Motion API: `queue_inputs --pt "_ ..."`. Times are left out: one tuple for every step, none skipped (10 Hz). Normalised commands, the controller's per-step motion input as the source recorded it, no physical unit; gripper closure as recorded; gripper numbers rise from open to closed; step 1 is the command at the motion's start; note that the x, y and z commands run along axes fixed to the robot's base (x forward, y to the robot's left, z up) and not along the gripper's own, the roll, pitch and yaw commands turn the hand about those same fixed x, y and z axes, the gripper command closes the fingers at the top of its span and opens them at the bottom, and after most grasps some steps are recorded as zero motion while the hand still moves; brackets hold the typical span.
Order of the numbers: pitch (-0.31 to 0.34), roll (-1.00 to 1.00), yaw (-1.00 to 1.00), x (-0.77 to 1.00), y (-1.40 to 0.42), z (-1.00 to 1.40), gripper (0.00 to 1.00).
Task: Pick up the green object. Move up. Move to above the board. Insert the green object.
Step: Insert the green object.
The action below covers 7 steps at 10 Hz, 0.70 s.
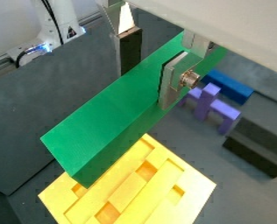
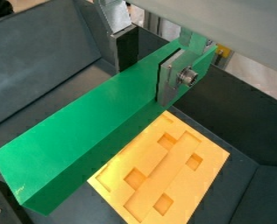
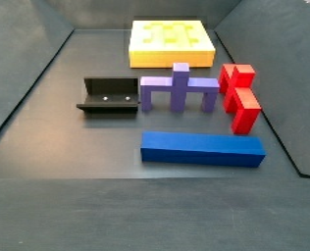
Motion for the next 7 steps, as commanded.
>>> queue_inputs --pt "-0.056 -0.41 0.0 -0.05 -0.06 -0.24 1.0" --pt "-0.091 -0.46 0.0 -0.08 -0.04 -0.15 1.0" --pt "-0.089 -0.44 0.0 -0.07 -0.02 -0.18 1.0" --pt "-0.1 -0.34 0.05 -0.12 0.0 -0.39 1.0" --pt "-0.056 -0.13 0.14 -0.35 -0.15 -0.74 1.0" --pt "-0.11 0.08 0.21 -0.3 -0.2 -0.99 1.0" --pt "-0.143 0.12 0.23 -0.25 -0.15 -0.92 1.0"
